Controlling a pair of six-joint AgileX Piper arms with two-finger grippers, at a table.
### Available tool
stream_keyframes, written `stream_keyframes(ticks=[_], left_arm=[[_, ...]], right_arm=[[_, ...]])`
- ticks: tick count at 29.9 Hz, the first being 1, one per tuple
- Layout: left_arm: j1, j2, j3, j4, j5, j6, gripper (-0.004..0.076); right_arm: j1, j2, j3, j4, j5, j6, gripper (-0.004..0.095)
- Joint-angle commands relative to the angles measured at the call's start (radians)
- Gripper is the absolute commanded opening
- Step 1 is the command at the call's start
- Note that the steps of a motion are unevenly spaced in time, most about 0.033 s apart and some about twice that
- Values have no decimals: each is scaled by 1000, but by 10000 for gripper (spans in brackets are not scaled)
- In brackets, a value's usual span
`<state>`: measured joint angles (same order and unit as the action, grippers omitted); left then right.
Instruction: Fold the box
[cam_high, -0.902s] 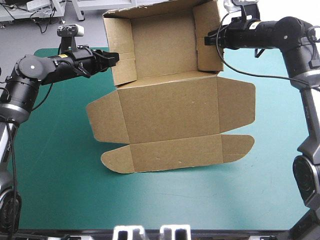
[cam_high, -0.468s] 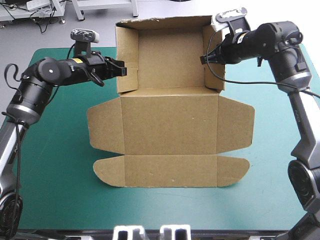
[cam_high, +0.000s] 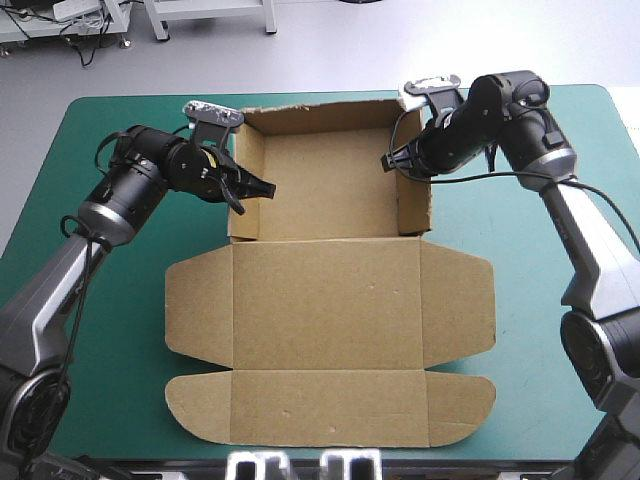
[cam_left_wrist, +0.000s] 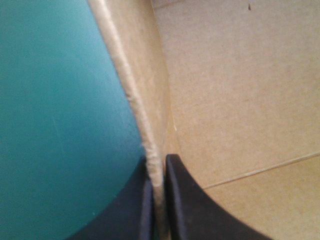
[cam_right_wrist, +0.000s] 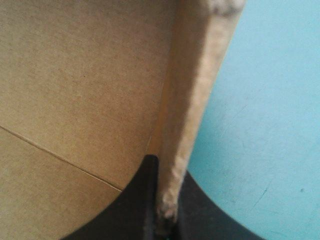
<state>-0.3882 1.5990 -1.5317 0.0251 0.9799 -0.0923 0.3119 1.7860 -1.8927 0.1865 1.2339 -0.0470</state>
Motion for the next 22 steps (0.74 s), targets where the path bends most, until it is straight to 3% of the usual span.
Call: stream_keyframes(ticks=[1, 17, 22], left_arm=[[-9, 11, -37, 4, -13, -20, -10], [-7, 224, -37, -42, 7, -142, -10], [-7, 239, -50, -39, 9, -142, -10]], right_arm=[[8, -14, 36, 50, 22, -21, -5], [8, 121, 130, 83, -57, -44, -4], [9, 123, 130, 26, -77, -62, -3]])
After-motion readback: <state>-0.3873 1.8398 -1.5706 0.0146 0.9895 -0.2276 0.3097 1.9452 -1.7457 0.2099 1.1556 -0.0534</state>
